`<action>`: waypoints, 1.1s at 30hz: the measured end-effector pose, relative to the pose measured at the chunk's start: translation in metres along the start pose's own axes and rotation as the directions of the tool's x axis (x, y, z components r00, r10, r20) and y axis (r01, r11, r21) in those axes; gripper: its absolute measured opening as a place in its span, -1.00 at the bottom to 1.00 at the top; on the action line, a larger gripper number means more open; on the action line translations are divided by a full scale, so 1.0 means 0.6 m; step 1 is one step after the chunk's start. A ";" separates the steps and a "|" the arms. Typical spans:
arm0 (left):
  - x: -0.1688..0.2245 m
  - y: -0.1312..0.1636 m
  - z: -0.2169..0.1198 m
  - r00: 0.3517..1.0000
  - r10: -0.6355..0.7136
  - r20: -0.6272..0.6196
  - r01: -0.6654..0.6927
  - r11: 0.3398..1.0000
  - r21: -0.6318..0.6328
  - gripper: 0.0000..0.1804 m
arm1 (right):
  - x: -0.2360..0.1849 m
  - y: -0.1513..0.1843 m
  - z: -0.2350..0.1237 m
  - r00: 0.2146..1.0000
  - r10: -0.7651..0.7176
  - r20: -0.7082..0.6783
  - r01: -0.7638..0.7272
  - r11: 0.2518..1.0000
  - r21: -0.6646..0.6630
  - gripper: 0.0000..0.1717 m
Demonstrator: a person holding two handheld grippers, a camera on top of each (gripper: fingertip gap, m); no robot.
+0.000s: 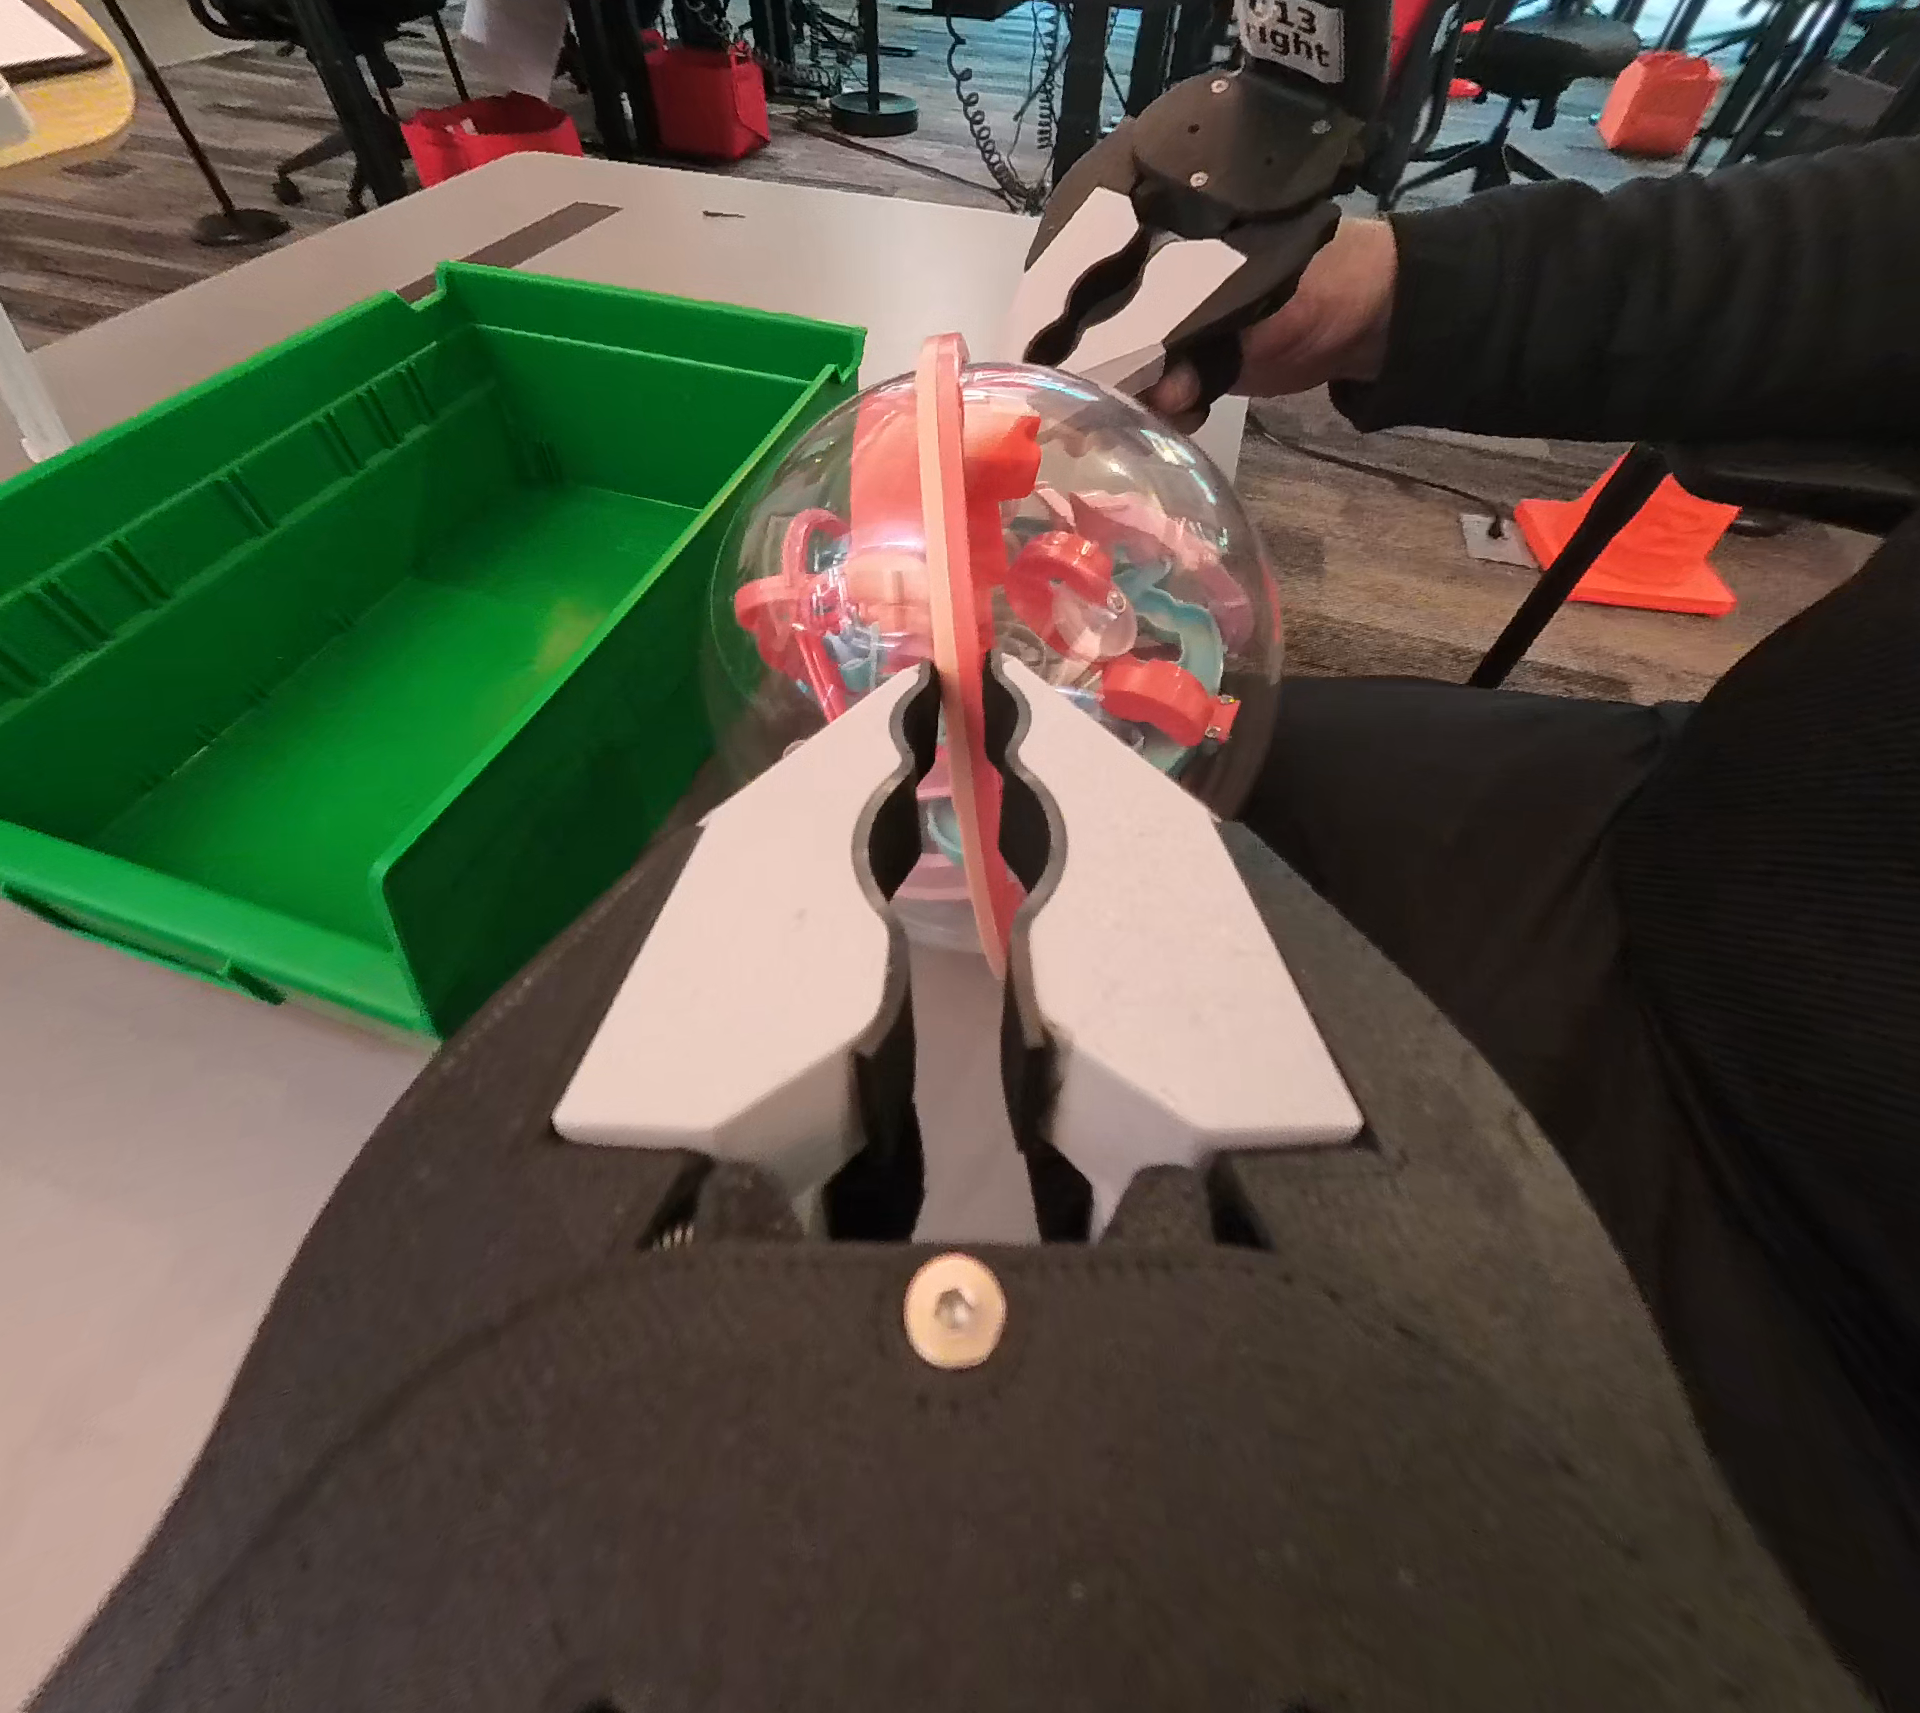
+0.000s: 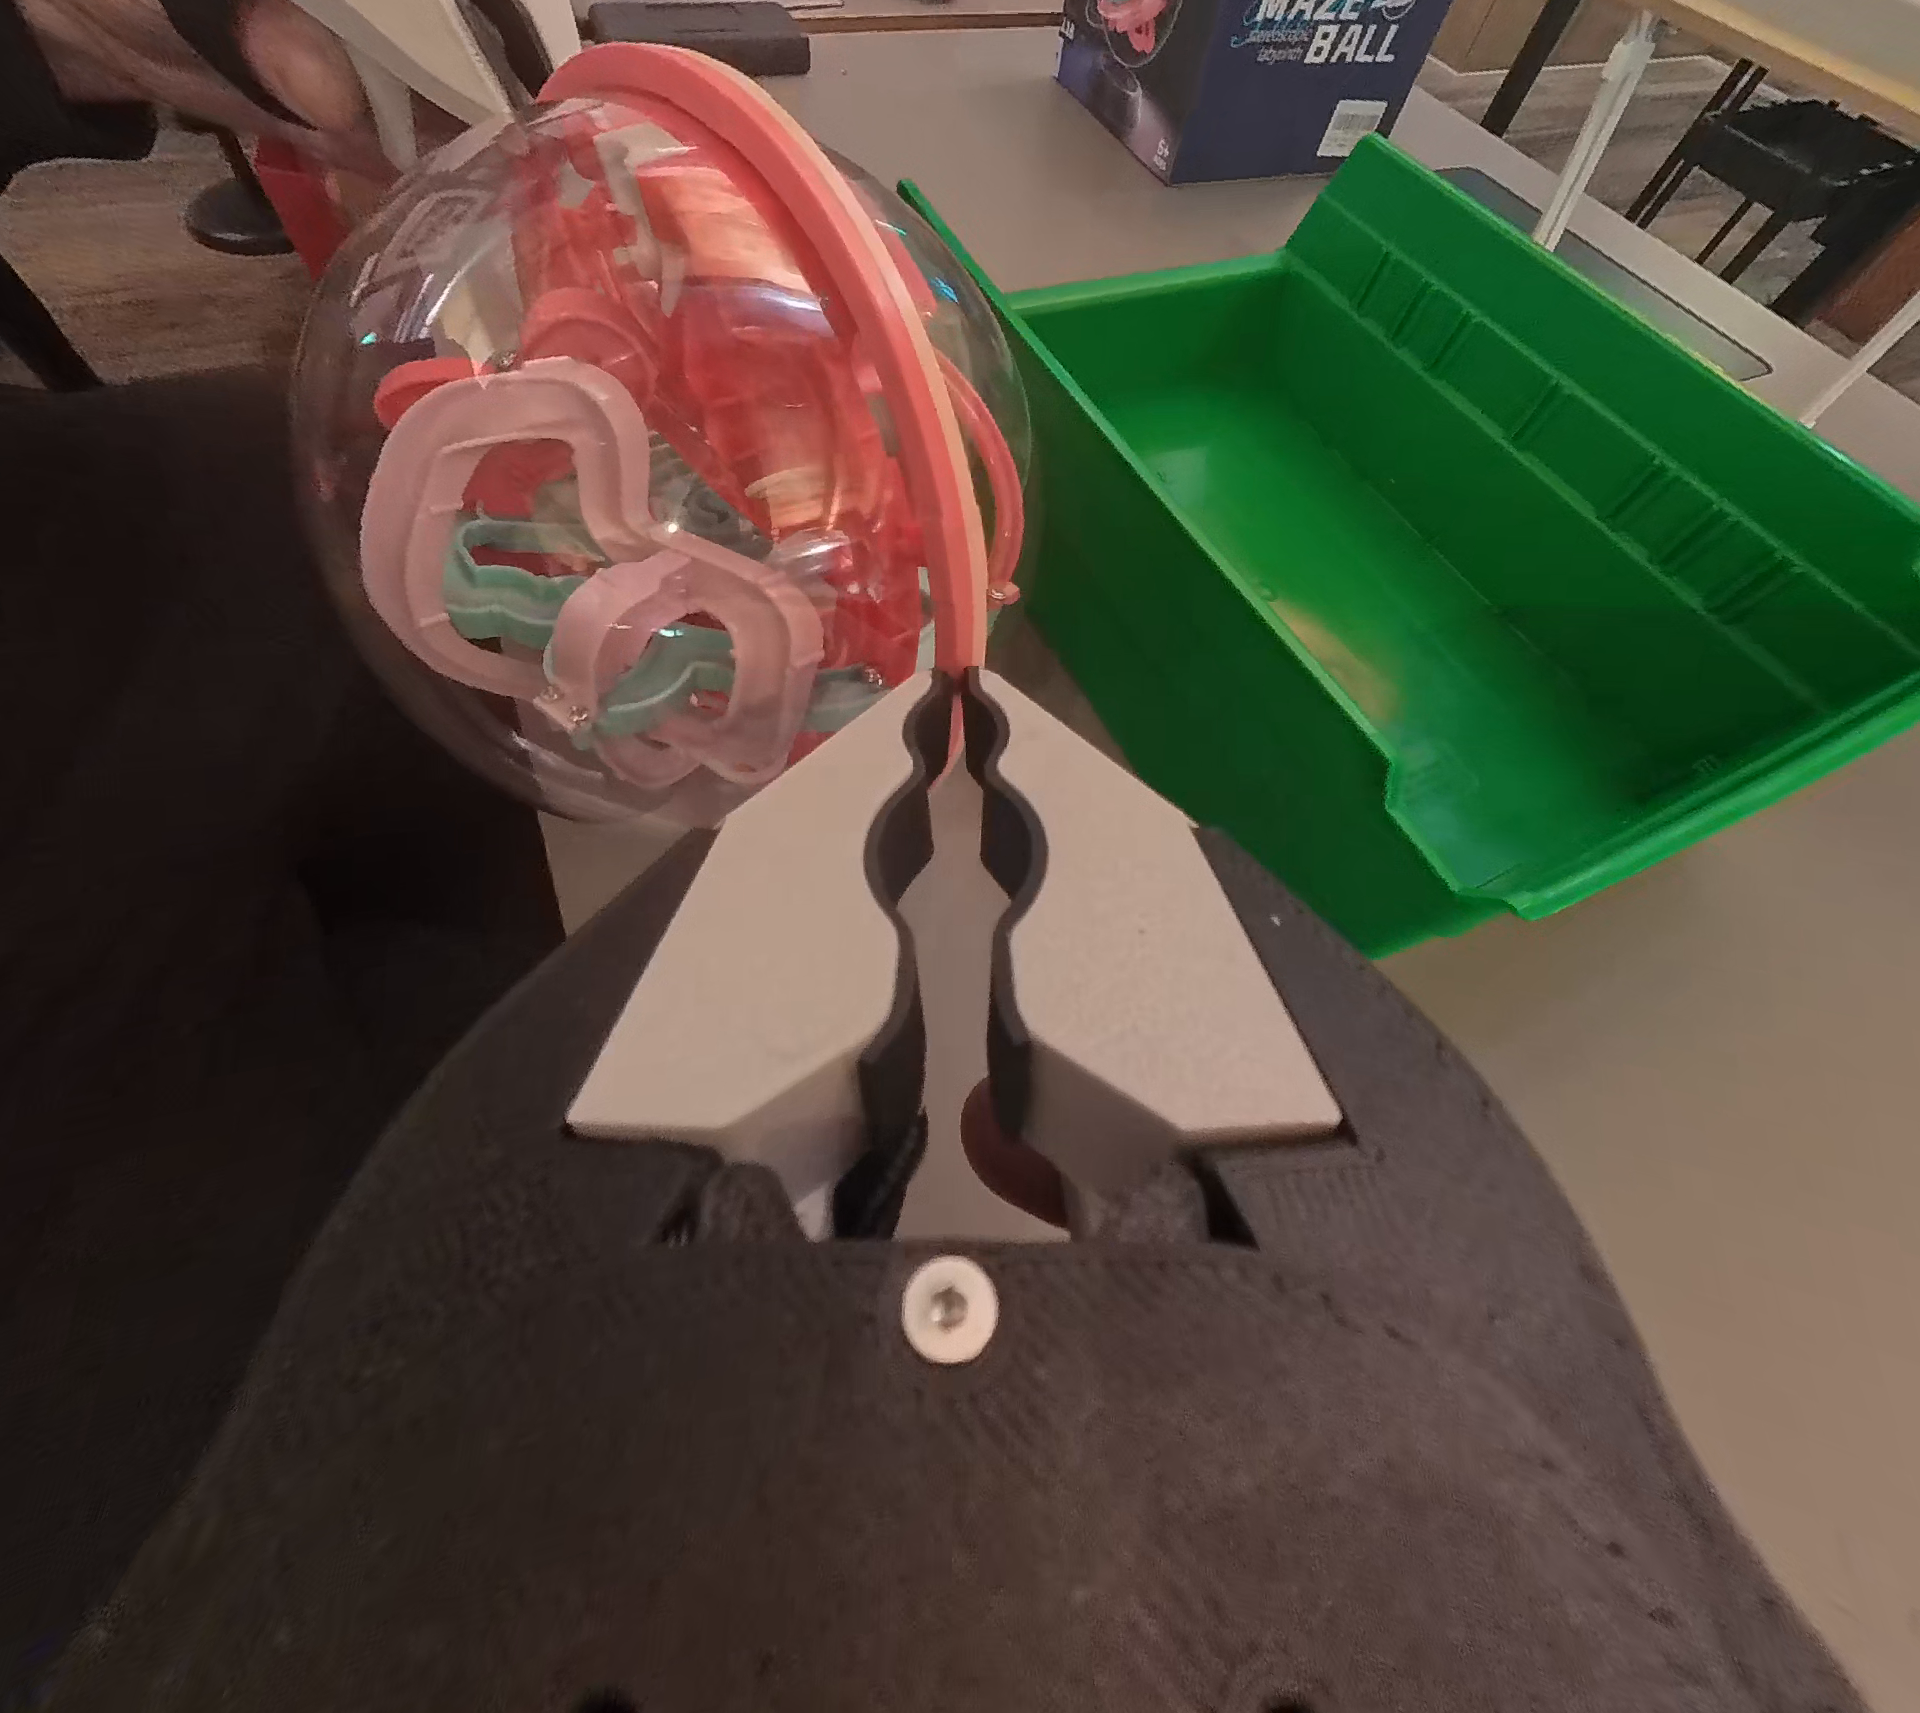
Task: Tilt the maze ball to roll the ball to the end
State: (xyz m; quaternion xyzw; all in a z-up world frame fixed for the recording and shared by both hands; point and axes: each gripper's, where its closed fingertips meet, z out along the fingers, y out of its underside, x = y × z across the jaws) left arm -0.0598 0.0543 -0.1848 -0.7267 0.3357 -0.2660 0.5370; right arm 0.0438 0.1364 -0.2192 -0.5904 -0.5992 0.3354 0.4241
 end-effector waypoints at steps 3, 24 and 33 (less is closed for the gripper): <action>0.015 -0.002 0.000 0.999 0.051 0.003 -0.051 0.999 -0.010 -0.92 | -0.004 0.000 -0.004 1.000 -0.016 -0.002 0.016 1.000 0.001 -1.00; 0.066 0.007 -0.007 0.986 0.150 0.070 -0.147 0.988 -0.039 -0.92 | -0.028 -0.005 -0.019 0.996 -0.039 0.078 0.036 0.999 0.037 -1.00; 0.064 0.005 -0.005 0.990 0.124 0.073 -0.121 0.992 -0.036 -0.93 | -0.025 -0.003 -0.019 0.997 -0.039 0.070 0.037 0.999 0.030 -1.00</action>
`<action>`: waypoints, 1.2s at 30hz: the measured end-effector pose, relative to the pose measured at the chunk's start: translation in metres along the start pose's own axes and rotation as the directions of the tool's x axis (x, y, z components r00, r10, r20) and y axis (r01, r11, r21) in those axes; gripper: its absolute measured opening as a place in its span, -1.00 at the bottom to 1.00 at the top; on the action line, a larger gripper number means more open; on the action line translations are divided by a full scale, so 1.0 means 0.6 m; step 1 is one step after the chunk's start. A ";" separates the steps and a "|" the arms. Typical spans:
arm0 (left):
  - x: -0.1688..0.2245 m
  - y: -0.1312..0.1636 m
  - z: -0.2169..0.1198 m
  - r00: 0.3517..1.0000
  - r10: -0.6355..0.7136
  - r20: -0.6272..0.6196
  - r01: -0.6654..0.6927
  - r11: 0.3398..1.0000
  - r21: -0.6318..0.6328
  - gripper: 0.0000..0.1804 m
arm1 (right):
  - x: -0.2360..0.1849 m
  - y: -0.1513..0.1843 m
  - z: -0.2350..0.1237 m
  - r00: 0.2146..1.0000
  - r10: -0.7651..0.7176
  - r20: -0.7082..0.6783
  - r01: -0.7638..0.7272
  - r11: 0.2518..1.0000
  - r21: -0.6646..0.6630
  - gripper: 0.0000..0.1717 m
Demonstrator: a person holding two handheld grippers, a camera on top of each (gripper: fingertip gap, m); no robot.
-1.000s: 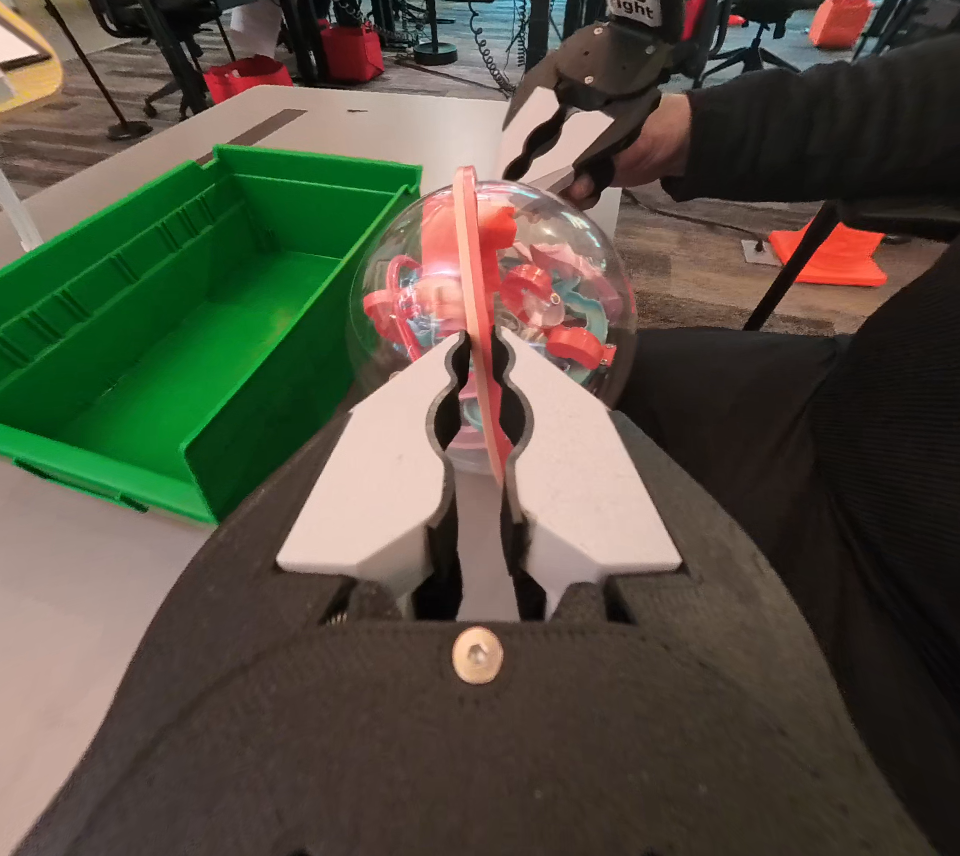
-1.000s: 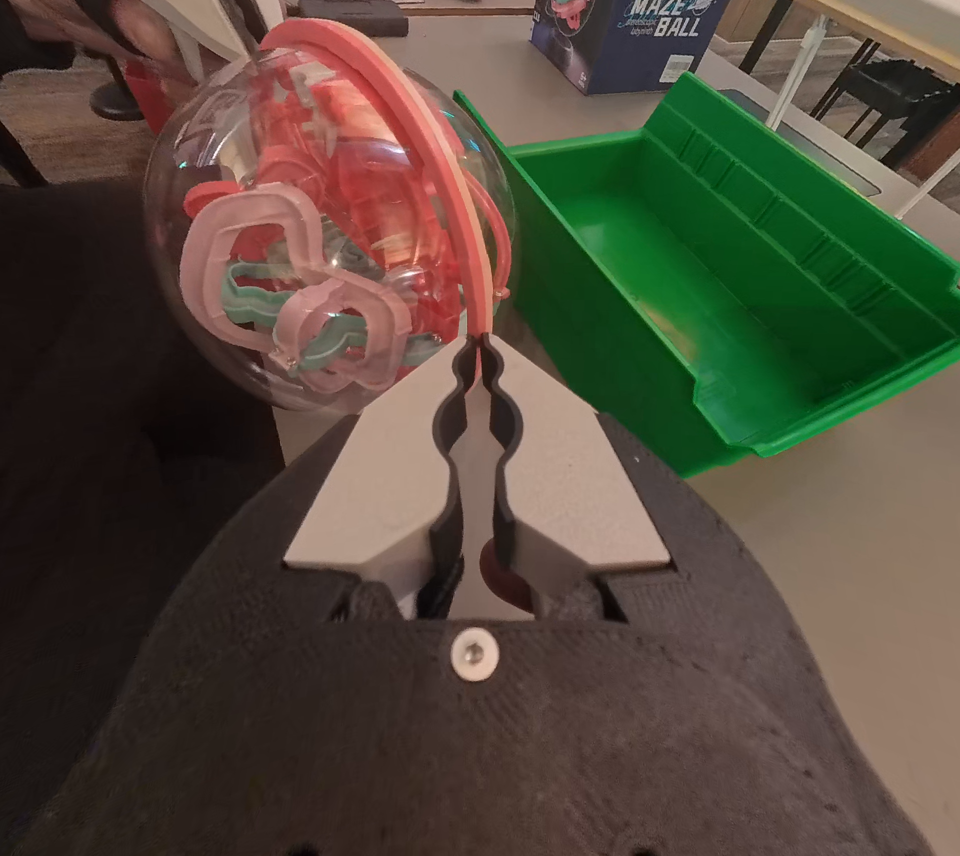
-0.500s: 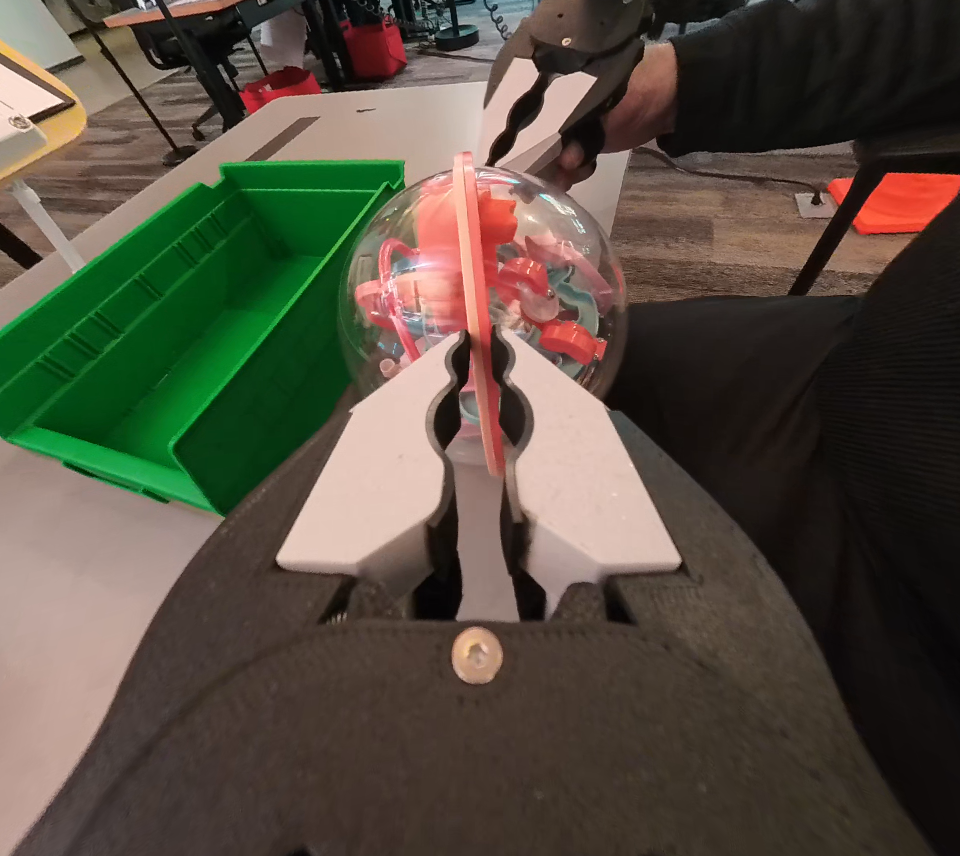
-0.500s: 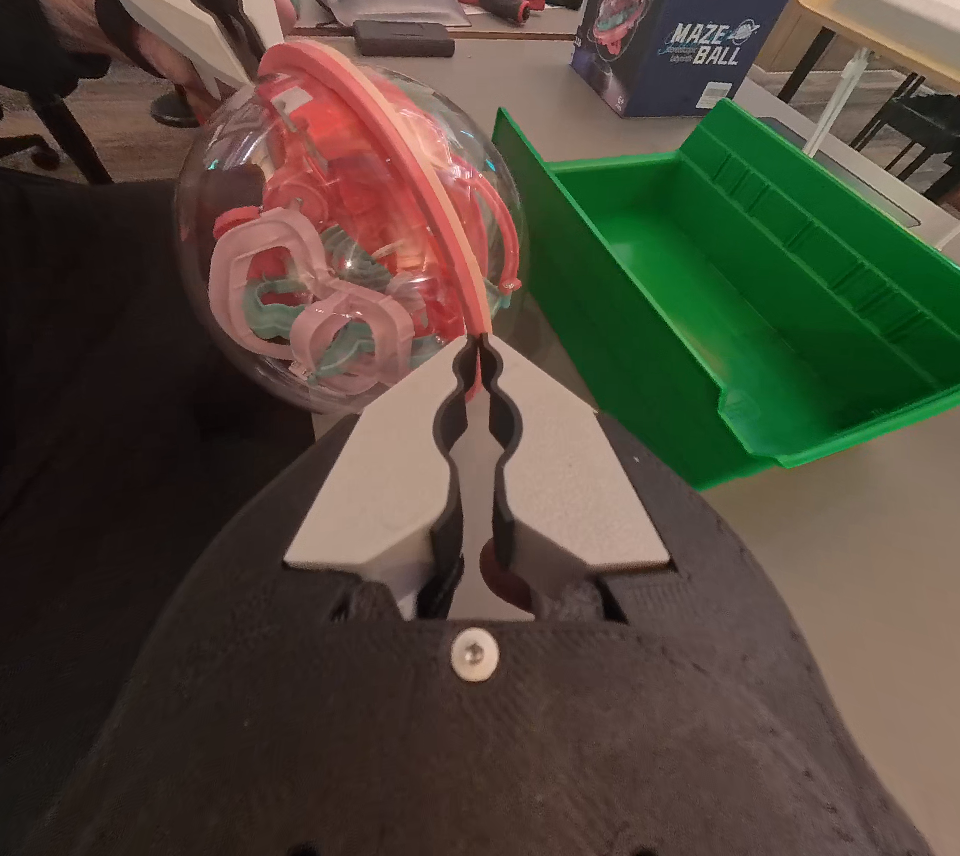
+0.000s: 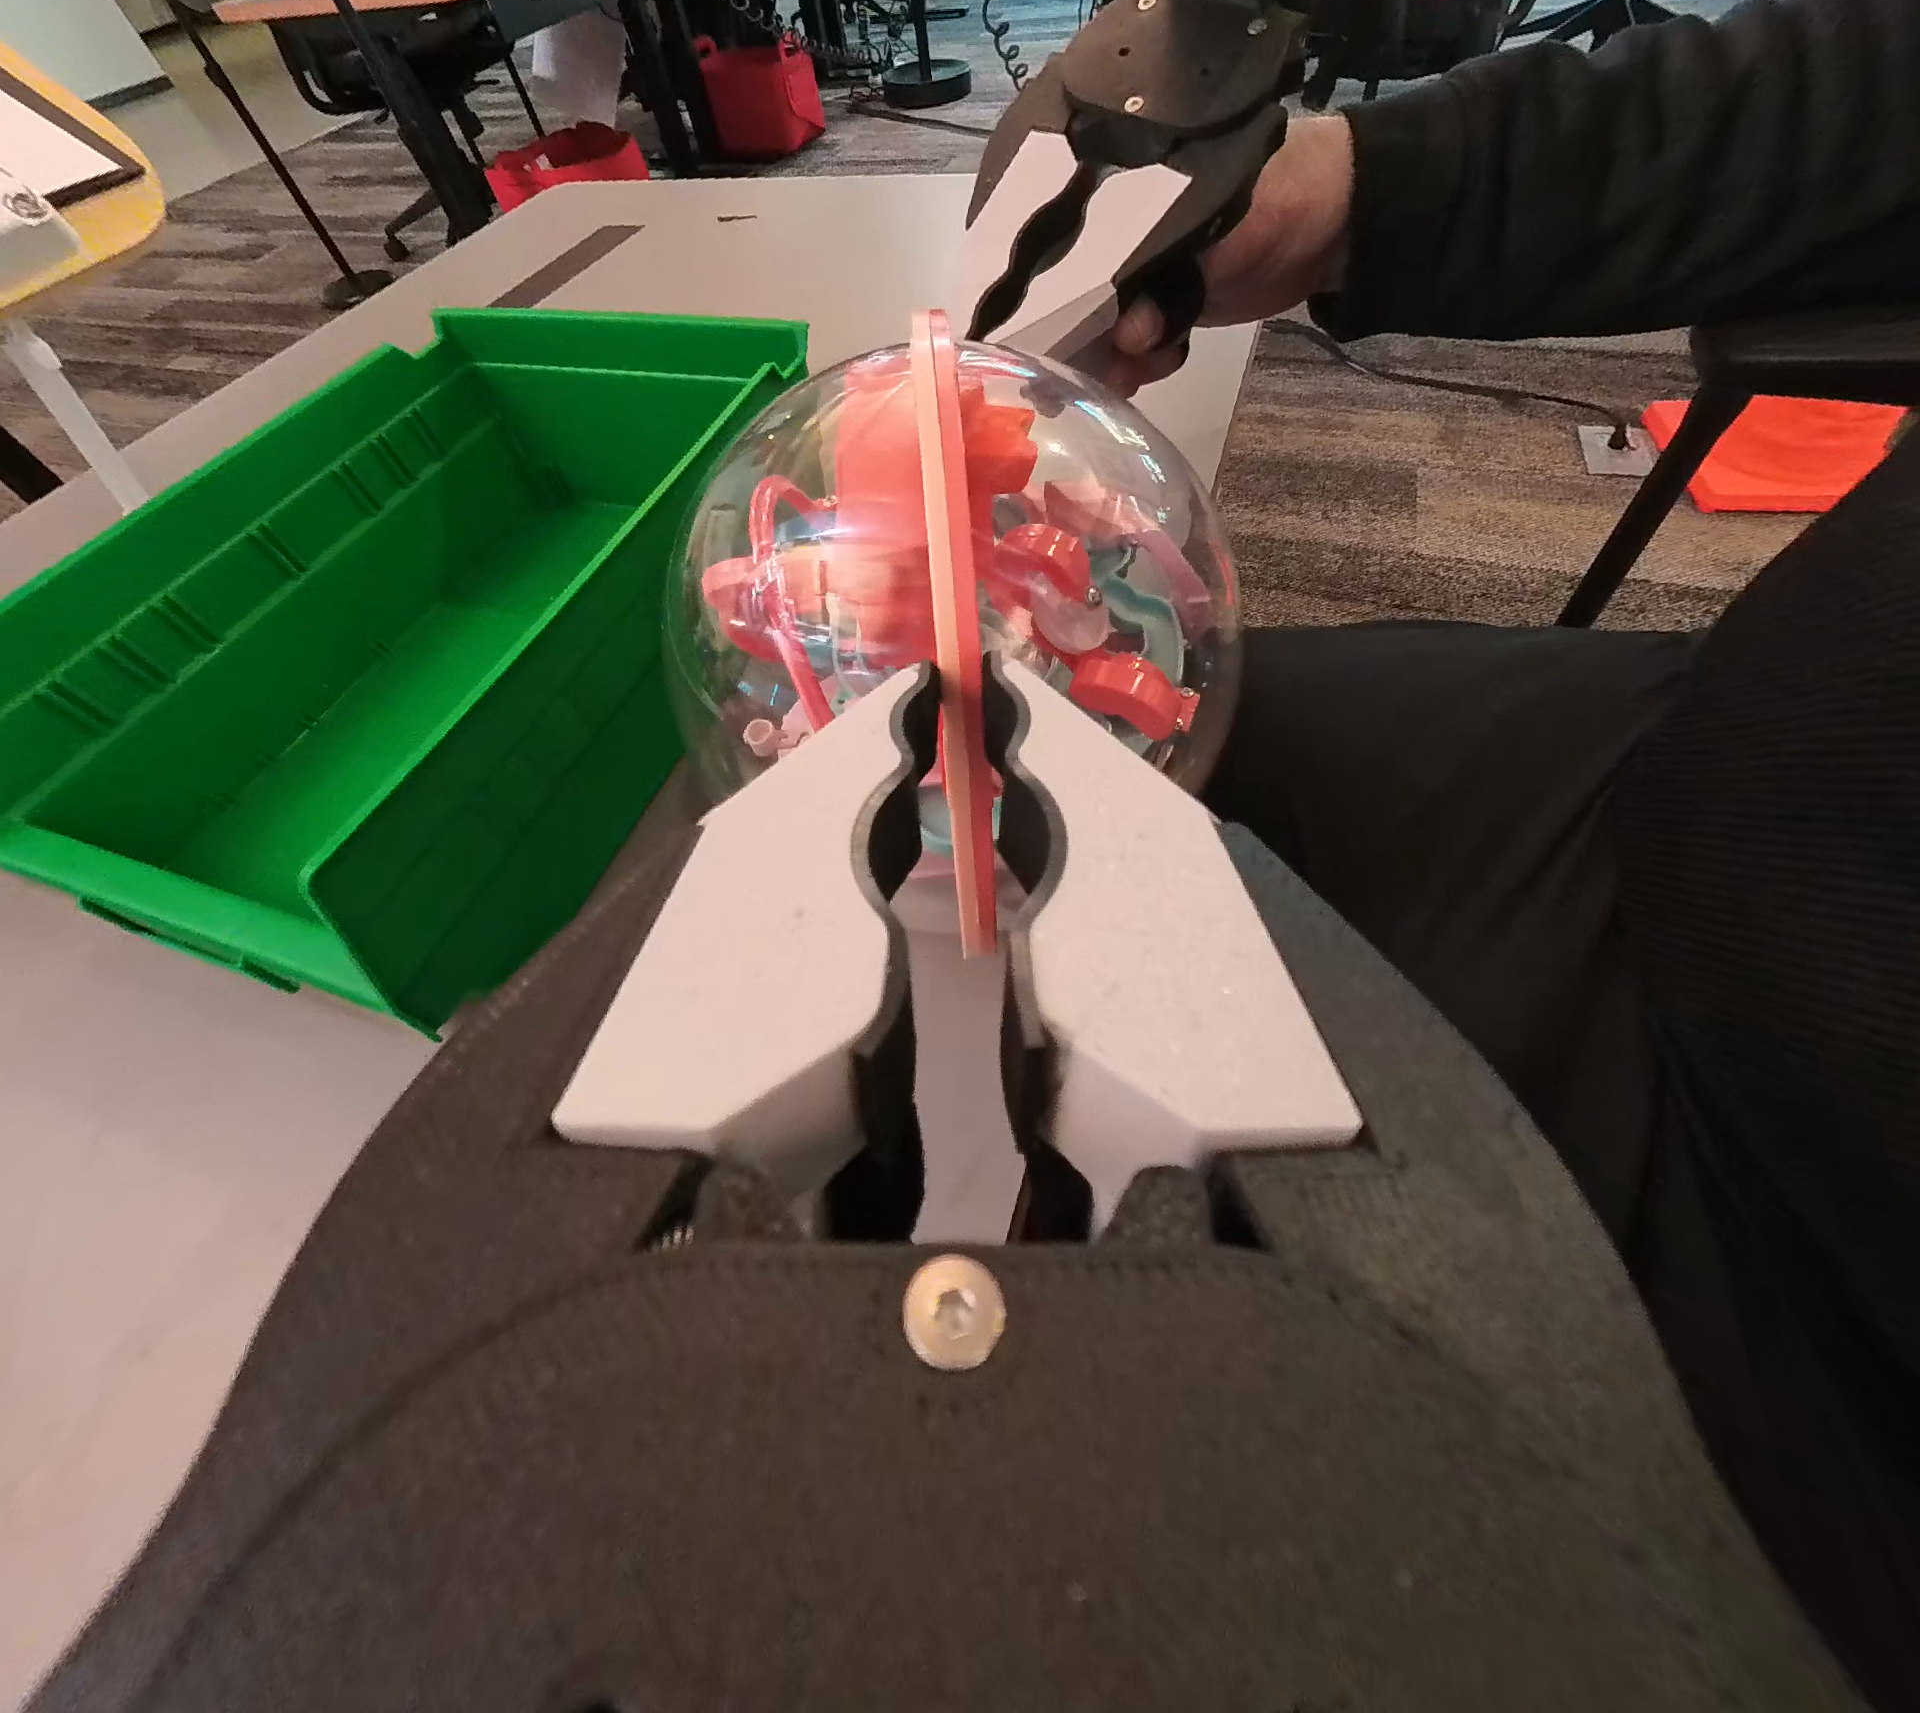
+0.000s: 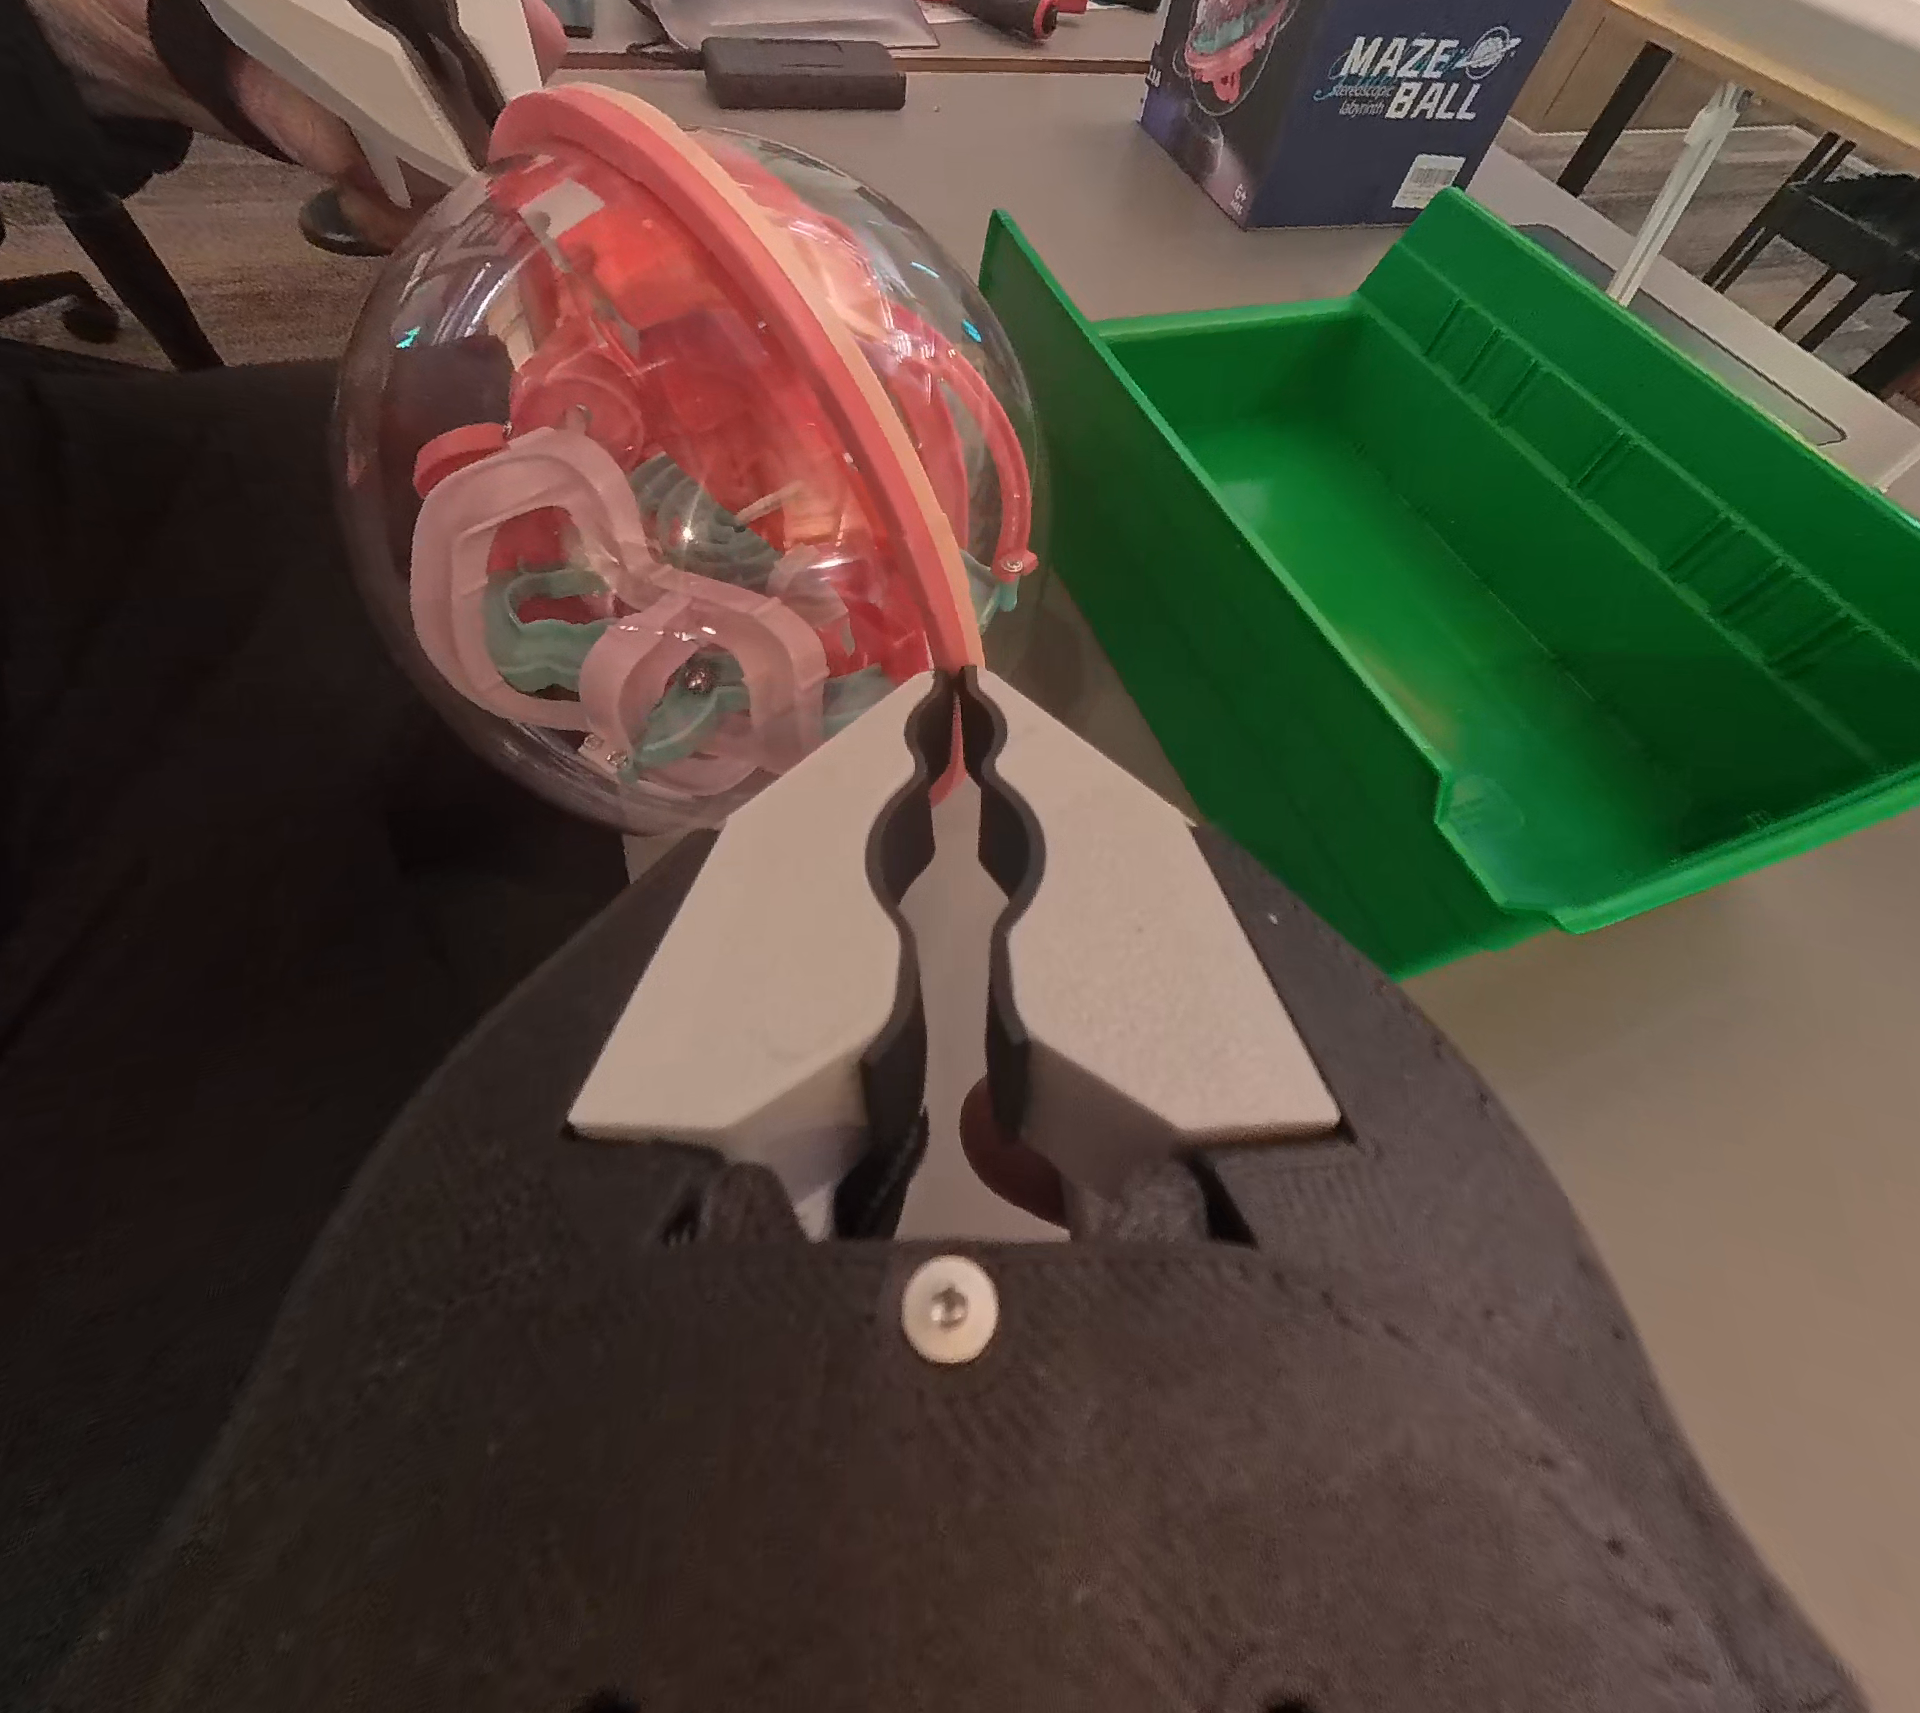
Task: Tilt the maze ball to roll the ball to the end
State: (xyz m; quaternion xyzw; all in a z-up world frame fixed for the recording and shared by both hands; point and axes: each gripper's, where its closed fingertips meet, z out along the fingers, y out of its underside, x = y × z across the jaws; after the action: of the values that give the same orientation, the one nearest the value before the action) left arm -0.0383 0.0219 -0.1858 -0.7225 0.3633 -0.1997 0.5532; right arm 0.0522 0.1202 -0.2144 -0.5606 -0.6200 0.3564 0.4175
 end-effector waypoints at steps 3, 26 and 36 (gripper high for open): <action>0.000 -0.001 0.001 1.000 0.000 -0.002 0.000 1.000 0.000 -0.92 | 0.002 0.000 0.001 1.000 0.004 -0.003 -0.004 1.000 0.000 -1.00; -0.002 -0.005 -0.005 1.000 -0.025 0.012 0.025 1.000 -0.003 -0.92 | -0.001 0.008 0.015 0.997 0.063 0.034 -0.064 0.998 0.017 -1.00; 0.000 0.052 -0.048 0.998 -0.040 -0.049 0.032 0.989 -0.144 -0.92 | -0.031 -0.045 0.025 0.997 0.008 0.080 -0.014 0.997 0.074 -1.00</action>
State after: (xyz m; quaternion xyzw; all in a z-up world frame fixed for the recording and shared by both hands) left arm -0.0681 -0.0009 -0.2065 -0.7614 0.3779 -0.2019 0.4865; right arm 0.0282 0.0991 -0.1977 -0.5335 -0.6193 0.4035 0.4112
